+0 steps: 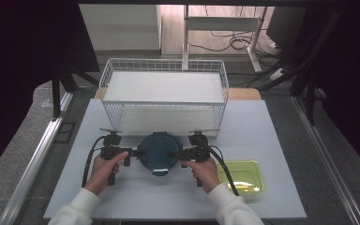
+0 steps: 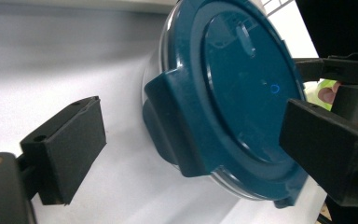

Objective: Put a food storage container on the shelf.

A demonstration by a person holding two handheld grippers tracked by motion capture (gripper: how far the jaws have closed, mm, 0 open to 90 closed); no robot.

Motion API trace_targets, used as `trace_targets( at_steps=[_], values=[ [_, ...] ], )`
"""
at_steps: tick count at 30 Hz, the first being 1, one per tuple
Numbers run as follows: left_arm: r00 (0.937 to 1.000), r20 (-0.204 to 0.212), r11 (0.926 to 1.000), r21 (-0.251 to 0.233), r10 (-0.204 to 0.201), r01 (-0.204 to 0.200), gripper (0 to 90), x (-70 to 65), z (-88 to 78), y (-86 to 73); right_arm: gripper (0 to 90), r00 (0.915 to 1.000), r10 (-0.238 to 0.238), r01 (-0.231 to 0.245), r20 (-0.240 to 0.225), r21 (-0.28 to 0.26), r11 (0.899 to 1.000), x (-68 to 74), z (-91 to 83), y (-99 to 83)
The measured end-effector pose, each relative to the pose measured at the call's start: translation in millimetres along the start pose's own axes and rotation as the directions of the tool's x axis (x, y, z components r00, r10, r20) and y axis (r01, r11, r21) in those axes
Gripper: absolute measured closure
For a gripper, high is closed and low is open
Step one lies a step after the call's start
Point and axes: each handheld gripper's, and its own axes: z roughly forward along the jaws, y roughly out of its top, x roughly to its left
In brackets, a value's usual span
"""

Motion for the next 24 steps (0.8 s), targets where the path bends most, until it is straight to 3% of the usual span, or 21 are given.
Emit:
trace_targets(
  at_steps=[10,17,22,24],
  values=[
    [0.9970,0.065,0.9990,0.017,-0.043,0.042,10.8,4.3,12.5,0.2,9.9,0.9988,0.046,-0.045,-0.019,0.034,0.998,-9.1,17.0,1.3],
    [0.9939,0.088,0.9973,0.037,-0.067,0.064,13.5,7.7,18.2,0.4,10.2,0.9950,0.092,-0.090,-0.038,0.045,0.995,-13.9,23.6,1.8],
    [0.9864,0.130,0.9941,0.052,-0.101,0.095,20.4,7.1,22.4,-0.1,18.1,0.9883,0.135,-0.132,-0.071,0.049,0.990,-17.2,25.5,1.3],
    [0.9886,0.115,0.9944,0.052,-0.097,0.092,22.4,4.8,21.9,-0.2,19.1,0.9866,0.148,-0.145,-0.069,0.050,0.988,-17.6,25.3,1.4]
  ],
)
